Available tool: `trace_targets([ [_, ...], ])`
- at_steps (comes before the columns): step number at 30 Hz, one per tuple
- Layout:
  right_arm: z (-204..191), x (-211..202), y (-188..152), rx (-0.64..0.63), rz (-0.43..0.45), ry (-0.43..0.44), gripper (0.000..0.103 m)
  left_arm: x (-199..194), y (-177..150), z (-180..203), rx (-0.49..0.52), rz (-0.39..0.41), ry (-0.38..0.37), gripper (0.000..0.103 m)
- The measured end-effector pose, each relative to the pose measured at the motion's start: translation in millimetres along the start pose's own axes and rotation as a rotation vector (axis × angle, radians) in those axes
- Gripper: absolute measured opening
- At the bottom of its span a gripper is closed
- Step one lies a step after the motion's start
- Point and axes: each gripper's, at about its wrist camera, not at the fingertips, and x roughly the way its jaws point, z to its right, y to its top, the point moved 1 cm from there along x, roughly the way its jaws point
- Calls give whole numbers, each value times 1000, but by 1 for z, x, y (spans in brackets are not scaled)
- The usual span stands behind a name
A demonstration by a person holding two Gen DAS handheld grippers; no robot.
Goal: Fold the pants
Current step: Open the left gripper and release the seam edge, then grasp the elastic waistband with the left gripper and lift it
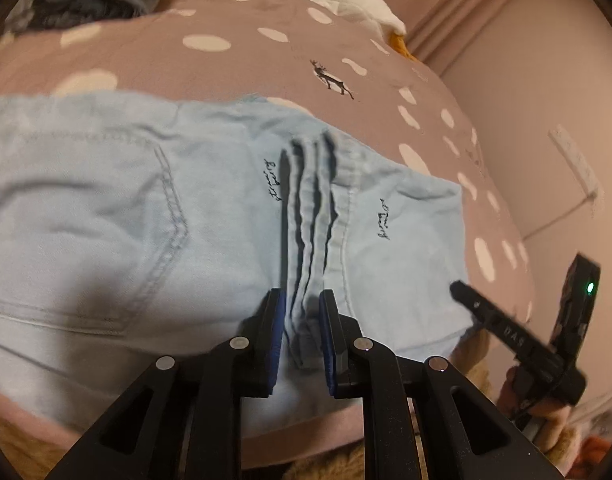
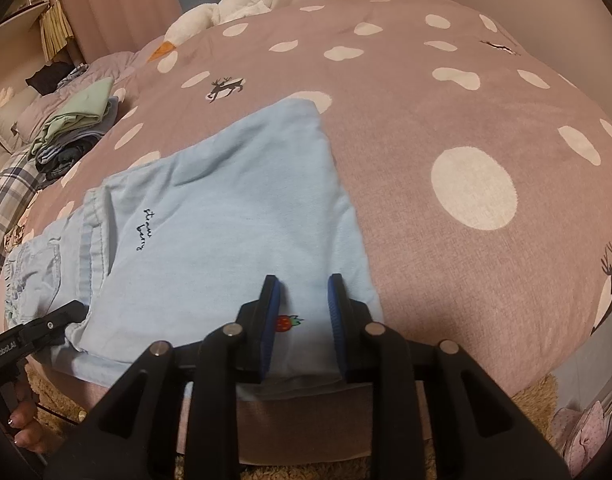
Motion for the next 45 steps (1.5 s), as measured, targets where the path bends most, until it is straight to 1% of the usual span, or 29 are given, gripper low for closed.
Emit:
trace_targets([
  [1,-3,-1,1,-7,-8,3,38,-7,0,2,19,19,40,25],
  [2,-6,-1,2,-21,-18,-1,42,-14,0,4,29,40,70,40],
  [3,-11,-2,4,-41,-29,-9,50,-22,0,5,34,66,100,49],
  [4,-17,-4,6,-64,-38,-18,59,-33,2,5,37,100,128,67],
  [5,-22,-5,8,-84,-44,-18,62,-40,2,6,39,120,143,81],
  [7,-33,-13,15,-123,-33,20,69,-55,5,5,48,161,168,86],
  [8,-38,-17,19,-135,-22,40,73,-62,7,6,53,180,179,86],
  [9,-44,-23,24,-147,-8,50,80,-66,9,6,57,189,190,86],
  [12,-63,-43,44,-196,65,63,86,-80,18,5,56,225,219,87],
  [16,-87,-71,73,-229,173,95,99,-90,28,-1,15,257,237,87],
  [20,-104,-94,95,-219,268,116,101,-100,36,-13,-50,302,246,88],
  [21,-106,-99,100,-192,295,138,102,-102,38,-17,-66,305,251,88],
  [23,-109,-101,99,-153,318,166,102,-101,39,-26,-95,303,263,88],
  [24,-108,-100,98,-136,317,184,102,-100,38,-31,-108,298,275,88],
  [26,-111,-94,90,-129,307,185,102,-101,34,-40,-134,288,294,88],
  [29,-111,-79,77,-135,259,147,102,-104,27,-60,-201,282,319,88],
  [34,-104,-59,66,-132,173,112,102,-123,15,-98,-336,333,357,88],
  [35,-102,-59,65,-133,170,111,102,-125,14,-103,-352,336,369,88],
  [37,-101,-58,64,-134,168,108,102,-126,9,-120,-399,329,416,88],
  [40,-98,-59,64,-123,171,108,102,-128,1,-139,-461,315,451,88],
  [42,-97,-57,64,-121,168,113,102,-127,-4,-152,-507,313,457,88],
  [45,-96,-55,64,-117,161,113,102,-122,-12,-165,-549,293,443,88],
])
